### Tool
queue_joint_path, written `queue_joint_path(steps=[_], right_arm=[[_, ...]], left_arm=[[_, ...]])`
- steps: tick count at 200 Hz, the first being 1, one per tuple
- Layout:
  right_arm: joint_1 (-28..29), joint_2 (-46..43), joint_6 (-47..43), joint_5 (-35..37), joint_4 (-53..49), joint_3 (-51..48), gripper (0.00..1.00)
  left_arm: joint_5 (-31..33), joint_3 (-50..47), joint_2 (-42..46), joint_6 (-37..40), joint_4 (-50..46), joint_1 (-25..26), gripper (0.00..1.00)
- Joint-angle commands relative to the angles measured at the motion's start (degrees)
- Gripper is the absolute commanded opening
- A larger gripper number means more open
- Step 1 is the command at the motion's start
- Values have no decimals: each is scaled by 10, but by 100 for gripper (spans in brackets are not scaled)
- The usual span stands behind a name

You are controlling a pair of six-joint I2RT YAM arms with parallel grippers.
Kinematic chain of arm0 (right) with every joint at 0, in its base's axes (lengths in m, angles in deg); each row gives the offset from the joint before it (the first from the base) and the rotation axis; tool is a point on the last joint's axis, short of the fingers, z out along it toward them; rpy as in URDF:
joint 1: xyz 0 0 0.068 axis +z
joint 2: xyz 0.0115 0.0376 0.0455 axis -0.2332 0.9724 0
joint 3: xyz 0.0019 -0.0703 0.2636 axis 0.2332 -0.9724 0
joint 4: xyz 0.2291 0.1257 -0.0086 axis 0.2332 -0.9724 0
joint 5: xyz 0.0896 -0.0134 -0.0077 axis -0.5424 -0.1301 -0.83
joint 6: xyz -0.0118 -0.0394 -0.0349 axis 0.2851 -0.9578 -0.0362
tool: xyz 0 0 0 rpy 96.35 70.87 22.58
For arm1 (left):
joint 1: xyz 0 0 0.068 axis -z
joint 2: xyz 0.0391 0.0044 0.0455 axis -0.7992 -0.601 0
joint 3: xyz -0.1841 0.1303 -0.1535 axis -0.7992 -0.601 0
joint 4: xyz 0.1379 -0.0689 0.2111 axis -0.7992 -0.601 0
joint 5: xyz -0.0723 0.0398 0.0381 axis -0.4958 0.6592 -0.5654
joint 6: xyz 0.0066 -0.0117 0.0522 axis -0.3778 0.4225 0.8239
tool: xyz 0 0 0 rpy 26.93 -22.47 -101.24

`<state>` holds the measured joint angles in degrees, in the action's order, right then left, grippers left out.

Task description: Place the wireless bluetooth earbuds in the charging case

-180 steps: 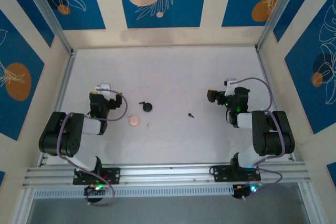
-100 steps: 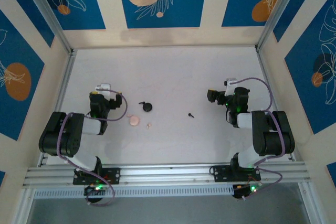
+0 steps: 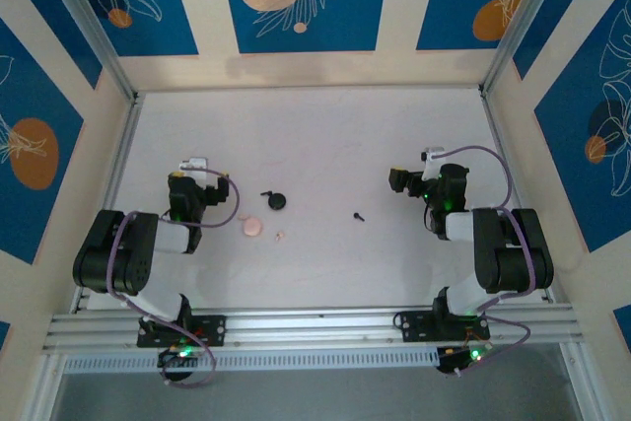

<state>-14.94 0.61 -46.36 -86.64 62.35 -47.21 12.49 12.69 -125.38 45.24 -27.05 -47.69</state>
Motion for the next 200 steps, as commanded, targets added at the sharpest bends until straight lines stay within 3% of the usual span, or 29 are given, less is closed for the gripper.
queue_joint_path(steps=[1, 200], right_arm=[[4, -2, -12, 8, 15, 1, 99], [1, -2, -9, 4, 11, 4, 99]], left_arm=[[-11, 10, 4, 5, -3, -3, 100], [-12, 10, 5, 6, -2, -2, 100]])
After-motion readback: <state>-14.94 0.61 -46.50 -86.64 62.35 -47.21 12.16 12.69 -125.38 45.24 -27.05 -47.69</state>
